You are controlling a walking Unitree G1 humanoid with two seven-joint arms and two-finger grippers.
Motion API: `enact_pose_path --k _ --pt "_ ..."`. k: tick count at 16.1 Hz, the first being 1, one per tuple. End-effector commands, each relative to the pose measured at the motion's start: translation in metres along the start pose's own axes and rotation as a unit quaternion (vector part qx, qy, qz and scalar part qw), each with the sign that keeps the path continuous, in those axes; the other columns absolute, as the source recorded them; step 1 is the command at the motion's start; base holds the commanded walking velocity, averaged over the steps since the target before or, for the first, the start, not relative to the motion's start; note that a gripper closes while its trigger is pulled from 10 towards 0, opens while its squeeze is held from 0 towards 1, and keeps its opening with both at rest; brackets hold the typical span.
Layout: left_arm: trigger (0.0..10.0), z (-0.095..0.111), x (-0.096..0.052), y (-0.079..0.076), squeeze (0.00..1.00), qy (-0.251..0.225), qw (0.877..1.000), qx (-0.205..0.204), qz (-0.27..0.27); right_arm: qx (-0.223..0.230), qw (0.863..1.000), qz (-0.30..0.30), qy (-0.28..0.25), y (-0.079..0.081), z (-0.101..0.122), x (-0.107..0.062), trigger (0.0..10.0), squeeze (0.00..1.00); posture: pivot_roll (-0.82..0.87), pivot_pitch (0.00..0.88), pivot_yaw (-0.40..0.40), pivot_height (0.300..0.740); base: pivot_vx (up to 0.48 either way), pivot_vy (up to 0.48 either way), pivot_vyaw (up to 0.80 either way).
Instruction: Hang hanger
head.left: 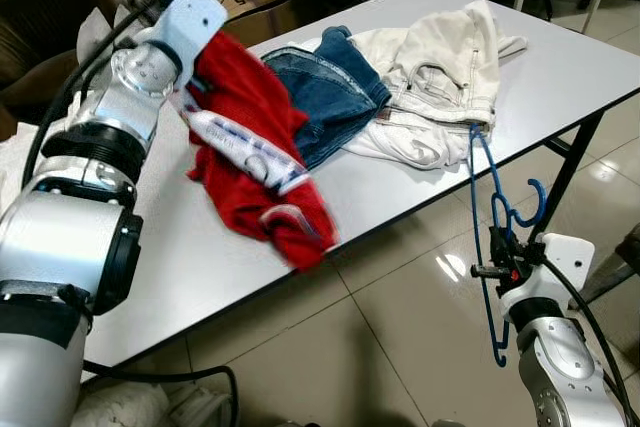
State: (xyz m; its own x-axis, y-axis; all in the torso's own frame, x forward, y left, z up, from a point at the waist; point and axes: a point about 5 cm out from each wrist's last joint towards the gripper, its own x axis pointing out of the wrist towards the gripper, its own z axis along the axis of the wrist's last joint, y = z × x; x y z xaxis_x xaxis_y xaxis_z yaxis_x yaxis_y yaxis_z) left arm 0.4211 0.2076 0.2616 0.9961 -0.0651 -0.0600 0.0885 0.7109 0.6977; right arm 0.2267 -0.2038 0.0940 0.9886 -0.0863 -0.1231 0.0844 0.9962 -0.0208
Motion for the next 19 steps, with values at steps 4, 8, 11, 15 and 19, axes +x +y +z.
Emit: enact_pose_path --k 4,8,11,15,19 --pt "10.0 -0.047 -0.007 -0.053 0.0 0.083 0.99 -0.01 -0.116 0.004 1.0 0.004 0.013 0.005 -0.005 0.0 10.0 0.0 -0.22 0.022 0.236 0.74 0.0 0.0 0.0" --pt "10.0 -0.057 -0.011 -0.048 1.0 0.093 0.987 -0.051 -0.124 0.0 1.0 0.01 0.017 0.006 -0.006 0.002 10.0 0.0 -0.23 0.013 0.223 0.74 0.0 0.0 0.0" --pt "10.0 -0.049 -0.01 -0.026 1.0 0.077 0.985 -0.105 -0.114 0.0 1.0 0.014 0.017 0.008 -0.006 0.003 10.0 0.0 -0.22 0.008 0.224 0.74 0.0 0.0 0.0" --pt "10.0 -0.033 -0.019 -0.059 1.0 0.021 0.917 -0.159 -0.364 0.003 1.0 0.011 0.018 0.008 -0.007 0.003 10.0 0.0 -0.22 0.003 0.236 0.74 0.0 0.0 0.0" --pt "10.0 -0.046 -0.038 -0.101 0.0 0.024 0.839 -0.125 -0.53 0.007 1.0 0.01 0.016 0.01 -0.007 0.005 10.0 0.0 -0.21 0.0 0.239 0.74 0.0 0.0 0.0"
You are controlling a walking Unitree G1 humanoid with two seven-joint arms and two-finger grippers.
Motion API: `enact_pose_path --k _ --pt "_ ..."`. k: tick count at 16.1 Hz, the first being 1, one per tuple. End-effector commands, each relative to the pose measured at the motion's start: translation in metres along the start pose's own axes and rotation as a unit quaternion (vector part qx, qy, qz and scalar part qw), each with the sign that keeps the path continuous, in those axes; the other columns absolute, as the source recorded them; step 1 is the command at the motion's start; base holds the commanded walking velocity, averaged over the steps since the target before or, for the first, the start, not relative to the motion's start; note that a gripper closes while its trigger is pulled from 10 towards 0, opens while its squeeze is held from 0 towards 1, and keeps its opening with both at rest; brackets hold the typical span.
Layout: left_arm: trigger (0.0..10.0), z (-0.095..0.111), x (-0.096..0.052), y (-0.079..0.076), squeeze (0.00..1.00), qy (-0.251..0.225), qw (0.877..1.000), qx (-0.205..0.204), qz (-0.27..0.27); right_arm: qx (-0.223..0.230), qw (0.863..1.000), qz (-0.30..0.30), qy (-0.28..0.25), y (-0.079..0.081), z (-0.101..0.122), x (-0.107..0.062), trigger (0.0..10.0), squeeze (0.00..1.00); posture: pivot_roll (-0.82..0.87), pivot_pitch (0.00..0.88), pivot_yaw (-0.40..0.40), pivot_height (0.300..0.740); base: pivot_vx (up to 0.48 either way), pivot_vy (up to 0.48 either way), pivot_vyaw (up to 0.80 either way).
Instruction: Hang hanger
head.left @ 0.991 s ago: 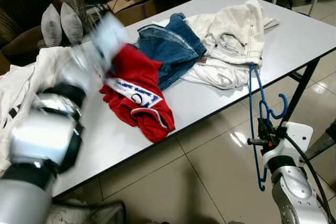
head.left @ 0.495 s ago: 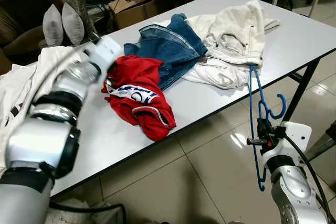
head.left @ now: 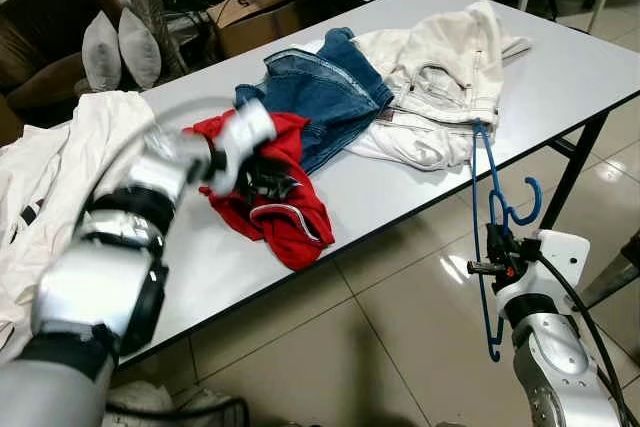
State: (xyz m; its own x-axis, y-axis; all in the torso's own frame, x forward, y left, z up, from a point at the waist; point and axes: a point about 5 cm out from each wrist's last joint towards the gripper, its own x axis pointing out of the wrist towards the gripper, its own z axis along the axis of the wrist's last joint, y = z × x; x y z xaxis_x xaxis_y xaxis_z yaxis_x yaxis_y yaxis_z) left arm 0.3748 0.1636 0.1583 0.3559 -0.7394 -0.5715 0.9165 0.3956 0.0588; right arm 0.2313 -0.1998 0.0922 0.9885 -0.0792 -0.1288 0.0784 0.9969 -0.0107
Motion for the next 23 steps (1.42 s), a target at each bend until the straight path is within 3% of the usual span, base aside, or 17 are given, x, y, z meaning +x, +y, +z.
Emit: enact_pose_path --k 1,5,6,10,12,14,16,18,19,21,23 --pt "10.0 -0.015 -0.006 0.0 0.0 0.047 0.999 0.009 -0.003 0.002 1.0 0.006 0.012 0.006 -0.005 0.001 10.0 0.0 -0.21 0.0 0.241 0.74 0.0 0.0 0.0" --pt "10.0 -0.057 -0.028 0.004 0.0 0.166 0.984 0.042 0.051 0.005 1.0 0.003 0.013 0.005 -0.007 0.0 10.0 0.0 -0.21 0.0 0.248 0.74 0.0 0.0 0.0" --pt "10.0 -0.061 -0.033 0.005 0.0 0.177 0.981 0.044 0.058 0.005 1.0 0.002 0.013 0.005 -0.007 0.0 10.0 0.0 -0.21 0.0 0.249 0.74 0.0 0.0 0.0" --pt "10.0 -0.063 -0.059 0.017 0.0 0.18 0.976 0.047 0.117 0.007 1.0 0.004 0.012 0.007 -0.007 0.002 10.0 0.0 -0.2 0.0 0.245 0.74 0.0 0.0 0.0" --pt "10.0 -0.055 -0.057 0.017 0.0 0.135 0.984 0.033 0.108 0.007 1.0 0.006 0.012 0.007 -0.008 0.002 10.0 0.0 -0.19 0.0 0.242 0.74 0.0 0.0 0.0" --pt "10.0 -0.045 -0.044 0.009 0.0 0.088 0.994 0.036 0.055 0.007 1.0 0.008 0.011 0.008 -0.008 0.003 10.0 0.0 -0.19 0.0 0.24 0.74 0.0 0.0 0.0" --pt "10.0 -0.033 0.001 -0.008 0.0 0.043 0.999 0.023 0.022 0.005 1.0 0.011 0.011 0.008 -0.008 0.004 10.0 0.0 -0.21 0.0 0.241 0.74 0.0 0.0 0.0" --pt "10.0 -0.021 0.025 -0.012 0.0 0.01 0.998 0.021 0.065 0.003 1.0 0.01 0.008 0.007 -0.006 0.004 10.0 0.0 -0.21 0.0 0.244 0.74 0.0 0.0 0.0" --pt "10.0 0.008 0.042 -0.013 0.0 -0.08 0.991 -0.003 0.106 0.001 1.0 0.003 0.004 0.003 -0.005 0.003 10.0 0.0 -0.23 0.0 0.254 0.74 0.0 0.0 0.0" --pt "10.0 0.042 0.051 -0.015 0.0 -0.17 0.978 -0.018 0.122 -0.001 1.0 -0.003 0.004 0.0 -0.005 0.0 10.0 0.0 -0.25 0.0 0.27 0.74 0.0 0.0 0.0" --pt "10.0 0.061 0.055 -0.017 0.0 -0.218 0.967 -0.038 0.127 -0.002 1.0 -0.008 0.003 -0.001 -0.006 -0.002 10.0 0.0 -0.26 0.0 0.278 0.74 0.0 0.0 0.0"
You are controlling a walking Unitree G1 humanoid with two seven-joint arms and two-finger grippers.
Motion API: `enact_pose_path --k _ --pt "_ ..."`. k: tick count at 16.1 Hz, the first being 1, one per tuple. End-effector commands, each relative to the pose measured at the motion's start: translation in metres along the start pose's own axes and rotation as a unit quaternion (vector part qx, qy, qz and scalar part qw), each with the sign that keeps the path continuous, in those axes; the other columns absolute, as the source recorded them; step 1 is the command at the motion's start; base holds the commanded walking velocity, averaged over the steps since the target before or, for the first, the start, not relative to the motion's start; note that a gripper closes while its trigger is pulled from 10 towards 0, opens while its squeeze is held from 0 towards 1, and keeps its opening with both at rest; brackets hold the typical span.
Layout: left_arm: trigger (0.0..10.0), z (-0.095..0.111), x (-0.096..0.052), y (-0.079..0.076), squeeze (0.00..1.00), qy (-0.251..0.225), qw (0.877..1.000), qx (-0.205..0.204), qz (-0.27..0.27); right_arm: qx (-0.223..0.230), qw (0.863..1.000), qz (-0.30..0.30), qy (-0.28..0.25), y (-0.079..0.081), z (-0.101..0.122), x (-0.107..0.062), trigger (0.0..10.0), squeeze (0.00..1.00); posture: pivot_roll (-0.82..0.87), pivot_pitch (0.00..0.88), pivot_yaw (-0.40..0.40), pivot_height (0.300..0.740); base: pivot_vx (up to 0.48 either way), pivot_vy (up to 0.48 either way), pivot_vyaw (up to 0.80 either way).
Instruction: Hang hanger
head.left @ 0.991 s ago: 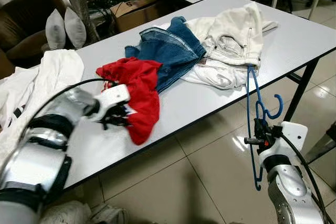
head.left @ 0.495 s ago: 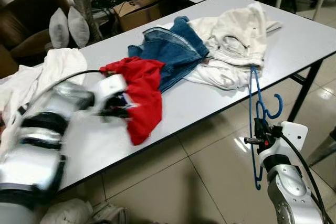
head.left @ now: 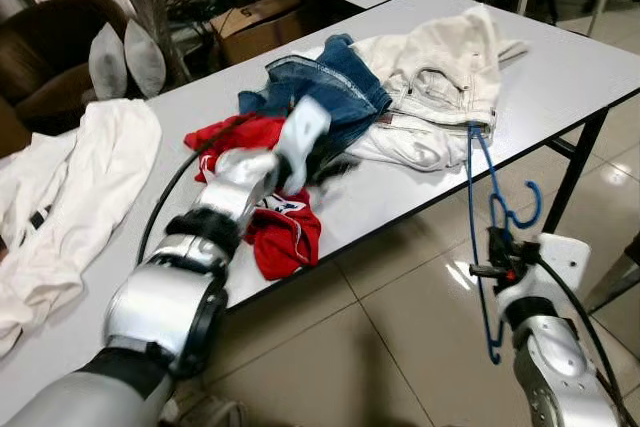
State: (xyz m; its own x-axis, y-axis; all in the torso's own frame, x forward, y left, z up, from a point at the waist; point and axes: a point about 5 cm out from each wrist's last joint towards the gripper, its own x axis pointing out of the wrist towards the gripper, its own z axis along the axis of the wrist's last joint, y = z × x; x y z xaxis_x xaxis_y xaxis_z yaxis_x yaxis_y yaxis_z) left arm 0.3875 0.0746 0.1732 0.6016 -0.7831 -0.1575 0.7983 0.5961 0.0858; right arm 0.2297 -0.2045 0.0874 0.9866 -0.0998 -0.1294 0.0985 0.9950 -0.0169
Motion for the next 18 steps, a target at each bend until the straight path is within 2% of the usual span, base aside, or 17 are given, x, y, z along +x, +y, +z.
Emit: enact_pose_path --k 1,3,4,7,8,10,12,13,15,17,18 --pt "10.0 0.009 0.001 0.005 0.0 -0.027 0.999 -0.01 0.034 0.0 1.0 0.0 0.002 0.003 -0.001 -0.002 10.0 0.0 -0.26 0.0 0.278 0.74 0.0 0.0 0.0" --pt "10.0 0.007 -0.003 0.006 0.0 -0.002 0.999 0.041 0.021 0.001 1.0 -0.003 0.001 0.003 -0.001 -0.002 10.0 0.0 -0.27 0.0 0.285 0.74 0.0 0.0 0.0" --pt "10.0 0.003 -0.011 0.011 0.0 0.018 0.998 0.059 0.006 0.001 1.0 -0.004 0.001 0.002 -0.001 -0.003 10.0 0.0 -0.27 0.0 0.282 0.74 0.0 0.0 0.0" --pt "10.0 -0.017 -0.063 0.042 0.0 0.107 0.989 0.1 -0.028 -0.004 1.0 0.004 0.011 0.0 -0.004 -0.004 10.0 0.0 -0.25 0.0 0.235 0.74 0.0 0.0 0.0" --pt "10.0 -0.02 -0.07 0.045 0.0 0.12 0.987 0.102 -0.031 -0.005 1.0 0.007 0.012 0.0 -0.004 -0.004 10.0 0.0 -0.25 0.0 0.235 0.74 0.0 0.0 0.0" --pt "10.0 -0.034 -0.106 0.056 0.0 0.191 0.972 0.12 -0.066 -0.013 1.0 0.024 0.015 0.0 -0.002 0.002 10.0 0.0 -0.23 0.0 0.191 0.74 0.0 0.0 0.0" --pt "10.0 -0.046 -0.127 0.055 0.0 0.231 0.961 0.111 -0.108 -0.019 0.999 0.041 0.014 0.003 0.002 0.009 10.0 0.0 -0.21 0.0 0.16 0.74 0.0 0.0 0.0" --pt "10.0 -0.05 -0.125 0.049 0.0 0.224 0.961 0.1 -0.127 -0.022 0.999 0.047 0.014 0.004 0.002 0.011 10.0 0.0 -0.21 0.0 0.154 0.74 0.0 0.0 0.0" --pt "10.0 -0.054 -0.123 0.044 0.0 0.222 0.96 0.102 -0.134 -0.023 0.998 0.049 0.014 0.005 0.003 0.011 10.0 0.0 -0.21 0.0 0.153 0.74 0.0 0.0 0.0" --pt "10.0 -0.06 -0.121 0.04 0.0 0.221 0.961 0.111 -0.127 -0.023 0.998 0.049 0.014 0.004 0.003 0.01 10.0 0.0 -0.22 0.0 0.159 0.74 0.0 0.0 0.0" --pt "10.0 -0.061 -0.118 0.041 0.0 0.219 0.962 0.13 -0.101 -0.023 0.999 0.047 0.015 0.002 0.002 0.008 10.0 0.0 -0.22 0.0 0.165 0.74 0.0 0.0 0.0"
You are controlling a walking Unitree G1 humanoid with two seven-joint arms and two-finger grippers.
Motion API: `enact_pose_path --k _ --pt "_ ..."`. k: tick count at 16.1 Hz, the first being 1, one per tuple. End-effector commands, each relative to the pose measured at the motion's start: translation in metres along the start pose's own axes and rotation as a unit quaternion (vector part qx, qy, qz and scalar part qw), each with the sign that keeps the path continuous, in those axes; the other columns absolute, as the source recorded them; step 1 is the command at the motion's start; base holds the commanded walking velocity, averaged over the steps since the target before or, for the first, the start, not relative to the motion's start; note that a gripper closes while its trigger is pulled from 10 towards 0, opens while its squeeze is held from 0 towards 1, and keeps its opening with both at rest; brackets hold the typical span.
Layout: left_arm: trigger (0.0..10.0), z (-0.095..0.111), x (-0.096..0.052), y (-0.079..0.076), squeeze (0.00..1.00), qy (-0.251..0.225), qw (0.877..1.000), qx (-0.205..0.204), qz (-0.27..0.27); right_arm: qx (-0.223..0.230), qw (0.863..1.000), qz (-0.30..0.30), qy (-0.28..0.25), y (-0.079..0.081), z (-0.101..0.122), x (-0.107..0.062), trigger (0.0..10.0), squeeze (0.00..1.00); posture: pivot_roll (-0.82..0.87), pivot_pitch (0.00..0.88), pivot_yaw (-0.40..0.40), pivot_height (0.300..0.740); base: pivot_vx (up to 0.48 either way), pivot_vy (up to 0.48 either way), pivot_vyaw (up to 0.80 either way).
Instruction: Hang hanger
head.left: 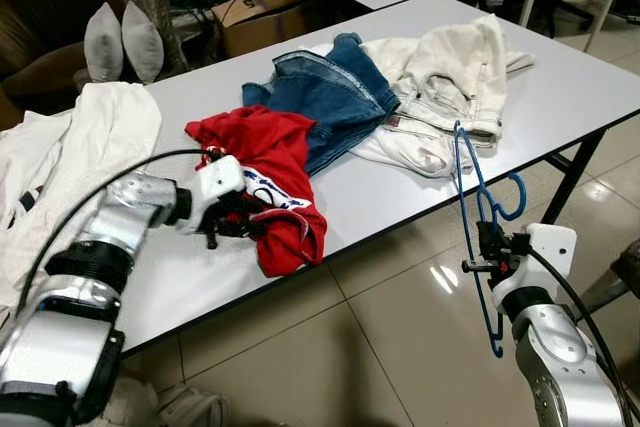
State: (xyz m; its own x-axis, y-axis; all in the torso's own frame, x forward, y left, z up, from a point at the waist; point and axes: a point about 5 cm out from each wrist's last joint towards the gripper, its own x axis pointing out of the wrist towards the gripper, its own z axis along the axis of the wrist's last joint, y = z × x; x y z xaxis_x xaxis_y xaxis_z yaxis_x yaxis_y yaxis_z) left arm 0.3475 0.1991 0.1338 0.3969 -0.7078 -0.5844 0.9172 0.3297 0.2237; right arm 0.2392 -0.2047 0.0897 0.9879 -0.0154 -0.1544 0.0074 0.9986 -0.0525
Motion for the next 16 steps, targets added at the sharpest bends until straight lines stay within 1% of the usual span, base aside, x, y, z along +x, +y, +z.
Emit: enact_pose_path --k 1,2,3,4,7,9,13,14,15,16 --pt "7.6 -0.001 -0.001 0.001 0.0 0.006 1.0 0.014 0.018 0.002 1.0 0.002 0.005 0.002 -0.002 -0.002 10.0 0.0 -0.22 0.0 0.171 0.74 0.0 0.0 0.0" --pt "2.0 0.001 0.0 0.001 0.0 -0.007 1.0 0.012 0.02 0.004 1.0 -0.002 0.006 0.001 -0.002 -0.004 10.0 0.0 -0.23 0.0 0.178 0.74 0.0 0.0 0.0" --pt "2.0 0.002 0.0 0.0 0.0 -0.012 1.0 0.009 0.018 0.004 1.0 -0.003 0.006 0.001 -0.003 -0.005 10.0 0.0 -0.23 0.0 0.184 0.74 0.0 0.0 0.0" --pt "0.0 0.004 0.001 -0.001 0.0 -0.02 1.0 0.008 0.017 0.004 1.0 -0.004 0.007 0.001 -0.003 -0.005 10.0 0.0 -0.23 0.0 0.184 0.74 0.0 0.0 0.0" --pt "0.0 0.006 0.001 -0.003 0.0 -0.04 0.999 -0.001 0.008 0.006 1.0 -0.008 0.007 0.001 -0.004 -0.007 10.0 0.0 -0.23 0.0 0.193 0.74 0.0 0.0 0.0" --pt "0.0 0.009 0.0 -0.004 0.0 -0.06 0.998 -0.016 -0.014 0.007 1.0 -0.008 0.007 0.002 -0.004 -0.007 10.0 0.0 -0.23 0.0 0.193 0.74 0.0 0.0 0.0" --pt "0.0 0.011 -0.002 -0.007 0.0 -0.069 0.996 -0.029 -0.05 0.009 1.0 -0.009 0.005 0.002 -0.004 -0.005 10.0 0.0 -0.22 0.0 0.196 0.74 0.0 0.0 0.0" --pt "0.0 0.012 -0.003 -0.007 0.0 -0.074 0.994 -0.041 -0.067 0.01 1.0 -0.01 0.005 0.002 -0.004 -0.005 10.0 0.0 -0.23 0.0 0.202 0.74 0.0 0.0 0.0" --pt "0.0 0.012 -0.003 -0.009 0.0 -0.069 0.993 -0.049 -0.086 0.01 1.0 -0.011 0.004 0.002 -0.004 -0.005 10.0 0.0 -0.23 0.0 0.202 0.74 0.0 0.0 0.0" --pt "0.0 0.011 -0.003 -0.009 0.0 -0.059 0.993 -0.049 -0.088 0.011 1.0 -0.012 0.004 0.002 -0.004 -0.005 10.0 0.0 -0.23 0.0 0.202 0.74 0.0 0.0 0.0"
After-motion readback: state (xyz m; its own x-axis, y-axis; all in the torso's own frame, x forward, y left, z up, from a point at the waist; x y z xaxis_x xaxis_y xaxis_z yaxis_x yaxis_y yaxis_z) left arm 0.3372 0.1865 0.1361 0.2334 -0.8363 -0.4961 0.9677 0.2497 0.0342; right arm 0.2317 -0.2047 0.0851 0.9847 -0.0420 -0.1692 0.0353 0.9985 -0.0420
